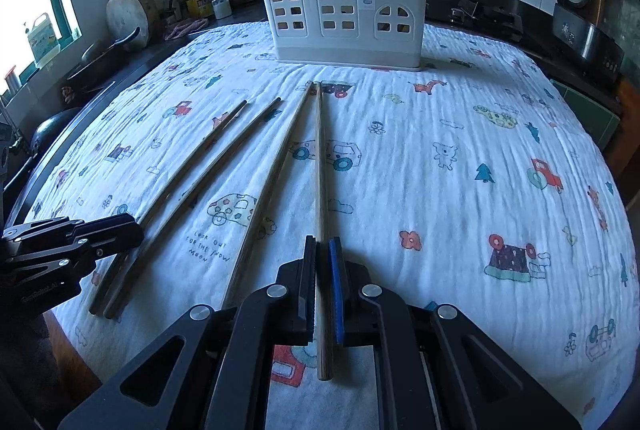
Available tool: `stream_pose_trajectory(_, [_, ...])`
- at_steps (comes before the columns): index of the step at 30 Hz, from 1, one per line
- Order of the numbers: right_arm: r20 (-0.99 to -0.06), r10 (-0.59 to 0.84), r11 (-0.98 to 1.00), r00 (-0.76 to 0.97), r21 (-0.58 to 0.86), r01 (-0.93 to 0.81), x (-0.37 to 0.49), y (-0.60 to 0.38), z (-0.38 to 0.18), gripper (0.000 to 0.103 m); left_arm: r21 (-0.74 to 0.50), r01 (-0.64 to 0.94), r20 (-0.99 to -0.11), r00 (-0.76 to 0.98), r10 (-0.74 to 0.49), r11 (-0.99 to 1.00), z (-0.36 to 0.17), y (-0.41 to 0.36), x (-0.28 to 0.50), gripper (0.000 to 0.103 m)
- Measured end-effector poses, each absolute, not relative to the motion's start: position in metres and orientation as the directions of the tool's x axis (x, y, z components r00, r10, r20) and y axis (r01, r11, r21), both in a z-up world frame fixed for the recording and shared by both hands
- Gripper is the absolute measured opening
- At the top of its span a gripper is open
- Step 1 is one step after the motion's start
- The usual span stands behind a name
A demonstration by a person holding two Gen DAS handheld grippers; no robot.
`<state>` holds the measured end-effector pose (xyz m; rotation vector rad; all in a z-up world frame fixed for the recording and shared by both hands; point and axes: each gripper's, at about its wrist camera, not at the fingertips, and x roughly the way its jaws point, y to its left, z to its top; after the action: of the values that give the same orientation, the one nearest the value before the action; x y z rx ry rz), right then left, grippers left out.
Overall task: Organize utensils
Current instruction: 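Grasp a chopstick with the left tool while the right tool grasps another, then lift the left tool's chopstick off the cloth while the right tool lifts its own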
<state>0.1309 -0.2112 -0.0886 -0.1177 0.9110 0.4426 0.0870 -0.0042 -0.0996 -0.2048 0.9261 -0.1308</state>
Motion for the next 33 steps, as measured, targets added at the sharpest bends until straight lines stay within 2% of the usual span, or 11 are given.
stream_pose_trajectory(4, [-0.784, 0.318, 0.904, 0.533, 0.081, -0.420, 0.130, -0.211, -0.089, 0.008, -0.170, 0.027, -0.791, 0.592, -0.153, 0.985, -0.099, -0.013, 0.089, 0.016])
stream_pose_trajectory(8, [-0.782, 0.319, 0.903, 0.536, 0.079, -0.422, 0.130, -0.211, -0.089, 0.007, -0.128, 0.010, -0.799, 0.591, -0.109, 0.992, -0.097, -0.018, 0.091, 0.006])
stream_pose_trajectory(16, [-0.763, 0.331, 0.906, 0.555, 0.093, -0.412, 0.127, -0.216, -0.080, 0.007, -0.144, 0.021, -0.773, 0.622, -0.126, 0.989, -0.078, -0.010, 0.085, 0.005])
stream_pose_trajectory(24, [-0.699, 0.348, 0.902, 0.625, 0.067, -0.427, 0.121, -0.220, -0.040, 0.007, -0.170, 0.070, -0.710, 0.683, -0.171, 0.983, -0.035, -0.001, 0.080, 0.005])
stream_pose_trajectory(33, [-0.636, 0.374, 0.896, 0.675, 0.058, -0.441, 0.117, -0.221, -0.007, 0.007, -0.180, 0.072, -0.753, 0.632, -0.185, 0.981, -0.056, 0.002, 0.081, 0.005])
